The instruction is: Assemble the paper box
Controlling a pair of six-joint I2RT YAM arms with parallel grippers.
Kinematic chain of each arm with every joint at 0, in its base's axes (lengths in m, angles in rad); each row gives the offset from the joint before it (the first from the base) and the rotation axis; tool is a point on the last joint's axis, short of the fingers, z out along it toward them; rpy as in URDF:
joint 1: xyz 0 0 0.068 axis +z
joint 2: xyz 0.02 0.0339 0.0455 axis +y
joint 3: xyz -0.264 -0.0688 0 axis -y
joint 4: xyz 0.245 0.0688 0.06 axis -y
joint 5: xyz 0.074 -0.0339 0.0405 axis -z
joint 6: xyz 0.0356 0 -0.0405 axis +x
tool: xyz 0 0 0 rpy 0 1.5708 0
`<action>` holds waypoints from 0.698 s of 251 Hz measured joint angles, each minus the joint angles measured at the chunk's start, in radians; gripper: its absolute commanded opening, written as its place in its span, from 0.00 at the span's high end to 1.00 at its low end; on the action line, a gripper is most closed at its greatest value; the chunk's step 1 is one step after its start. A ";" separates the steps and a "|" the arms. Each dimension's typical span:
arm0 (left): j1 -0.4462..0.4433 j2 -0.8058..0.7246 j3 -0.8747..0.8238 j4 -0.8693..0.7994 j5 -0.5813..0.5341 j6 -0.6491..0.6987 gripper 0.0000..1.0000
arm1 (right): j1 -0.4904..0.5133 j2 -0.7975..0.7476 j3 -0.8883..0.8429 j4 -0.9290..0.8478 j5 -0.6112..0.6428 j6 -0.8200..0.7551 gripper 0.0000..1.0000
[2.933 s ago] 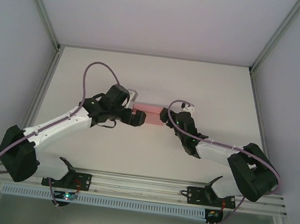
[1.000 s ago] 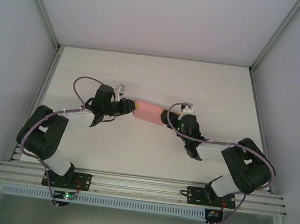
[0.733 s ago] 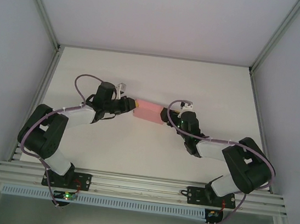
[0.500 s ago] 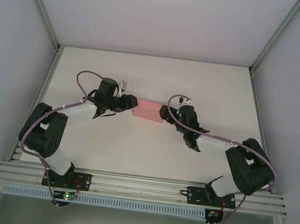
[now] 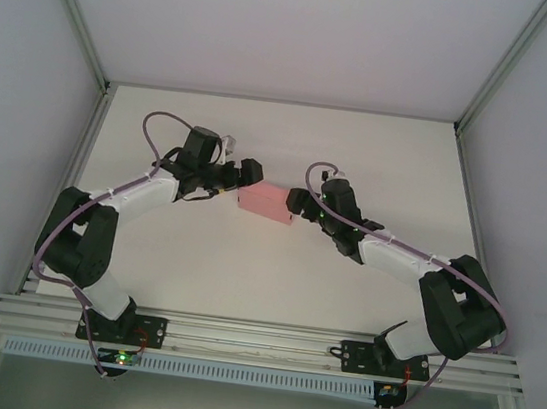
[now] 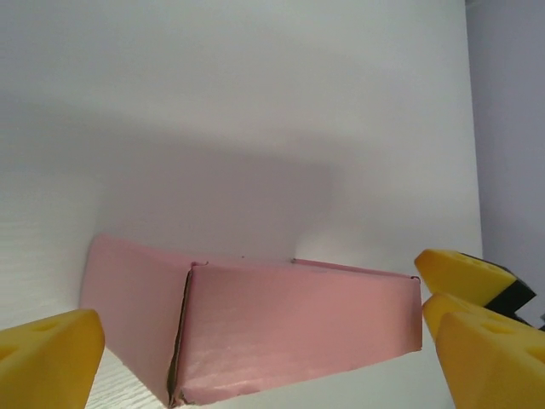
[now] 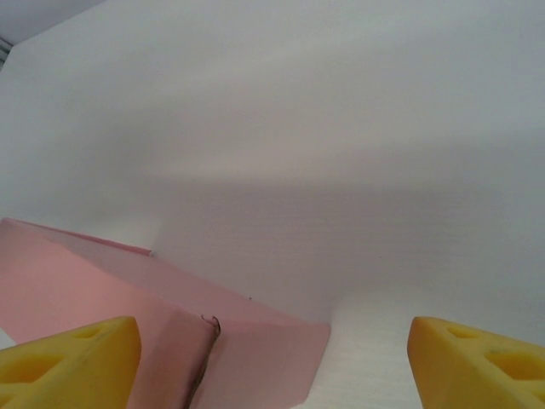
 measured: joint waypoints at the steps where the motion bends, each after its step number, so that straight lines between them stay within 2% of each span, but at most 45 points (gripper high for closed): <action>1: 0.000 -0.002 0.001 -0.003 -0.003 0.002 0.00 | 0.000 0.000 0.001 -0.001 0.000 -0.001 0.15; 12: -0.002 -0.012 0.008 -0.024 -0.023 0.011 0.00 | -0.006 -0.002 0.017 -0.009 -0.003 -0.006 0.13; 21: -0.003 -0.021 0.011 -0.038 -0.039 0.019 0.00 | -0.012 -0.006 0.029 -0.014 -0.005 -0.013 0.02; 67: -0.003 -0.089 0.034 -0.140 -0.166 0.068 0.00 | -0.022 -0.075 0.082 -0.020 -0.057 -0.108 0.02; 100: -0.003 -0.167 0.040 -0.232 -0.340 0.103 0.00 | -0.033 -0.099 0.139 -0.061 -0.188 -0.330 0.02; 136: -0.003 -0.266 0.031 -0.314 -0.547 0.124 0.00 | -0.037 -0.056 0.268 -0.233 -0.320 -0.634 0.02; 175: -0.003 -0.331 -0.039 -0.361 -0.652 0.129 0.00 | -0.027 0.075 0.452 -0.463 -0.380 -0.918 0.02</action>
